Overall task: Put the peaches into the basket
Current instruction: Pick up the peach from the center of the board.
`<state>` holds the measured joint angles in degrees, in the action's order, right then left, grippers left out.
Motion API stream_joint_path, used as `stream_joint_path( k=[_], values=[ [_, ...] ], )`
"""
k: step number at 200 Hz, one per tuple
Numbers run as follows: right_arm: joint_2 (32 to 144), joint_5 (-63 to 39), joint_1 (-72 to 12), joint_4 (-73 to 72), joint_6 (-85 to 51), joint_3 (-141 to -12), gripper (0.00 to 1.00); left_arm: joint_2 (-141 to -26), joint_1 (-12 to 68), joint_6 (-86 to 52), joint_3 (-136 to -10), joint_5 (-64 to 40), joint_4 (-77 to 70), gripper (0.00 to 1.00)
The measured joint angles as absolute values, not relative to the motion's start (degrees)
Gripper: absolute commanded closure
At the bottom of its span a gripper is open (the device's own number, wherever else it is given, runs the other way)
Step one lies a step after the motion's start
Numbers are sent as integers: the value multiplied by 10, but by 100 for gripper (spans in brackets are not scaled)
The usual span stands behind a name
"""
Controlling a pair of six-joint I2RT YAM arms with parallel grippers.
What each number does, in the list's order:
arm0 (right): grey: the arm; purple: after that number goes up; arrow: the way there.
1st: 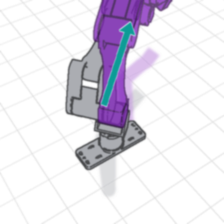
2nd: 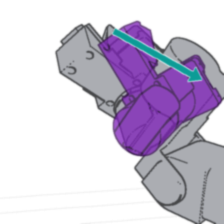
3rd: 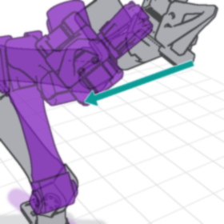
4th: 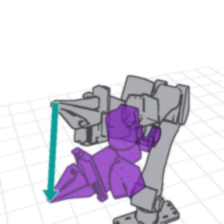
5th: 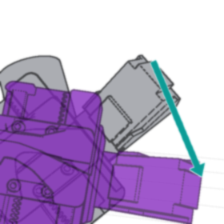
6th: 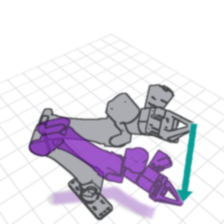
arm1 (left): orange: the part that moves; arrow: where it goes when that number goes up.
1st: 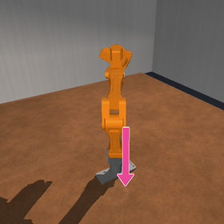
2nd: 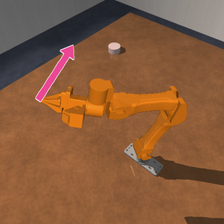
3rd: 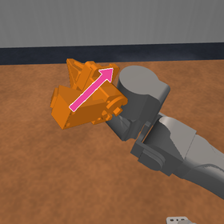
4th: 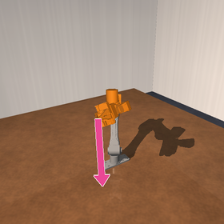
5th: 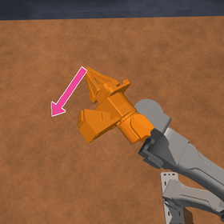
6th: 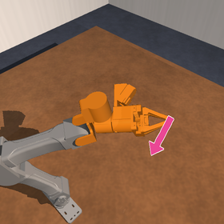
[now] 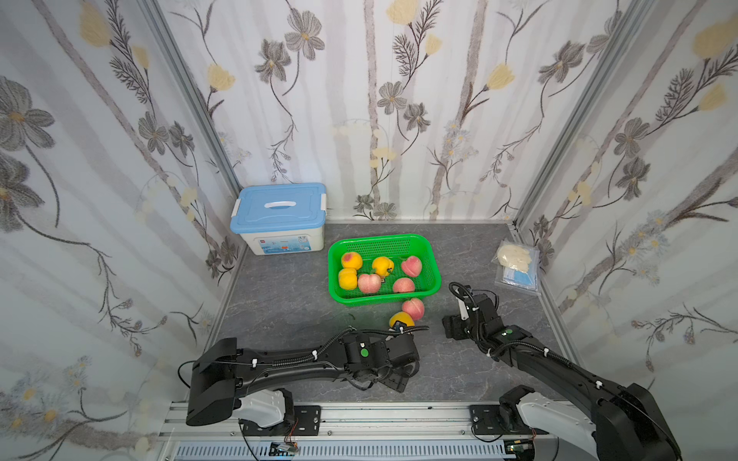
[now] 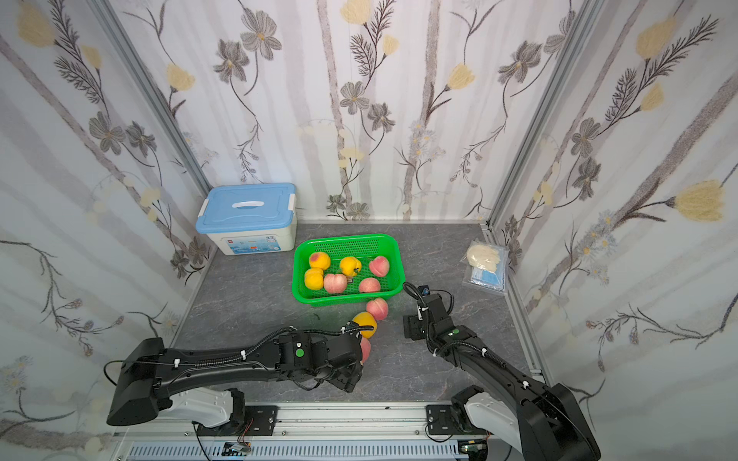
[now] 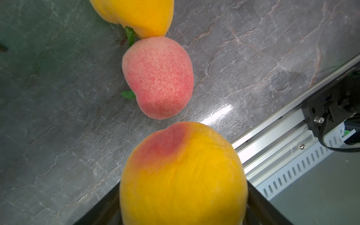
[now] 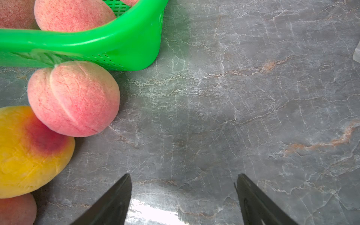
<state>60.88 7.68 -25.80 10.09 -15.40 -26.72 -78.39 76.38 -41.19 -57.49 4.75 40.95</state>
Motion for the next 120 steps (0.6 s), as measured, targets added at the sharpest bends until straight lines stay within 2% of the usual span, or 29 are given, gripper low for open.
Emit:
stream_joint_path(
  k=[120],
  values=[
    [610, 77, -258, 101, -154, -267, 15, -704, 712, -407, -561, 118, 414, 17]
  ],
)
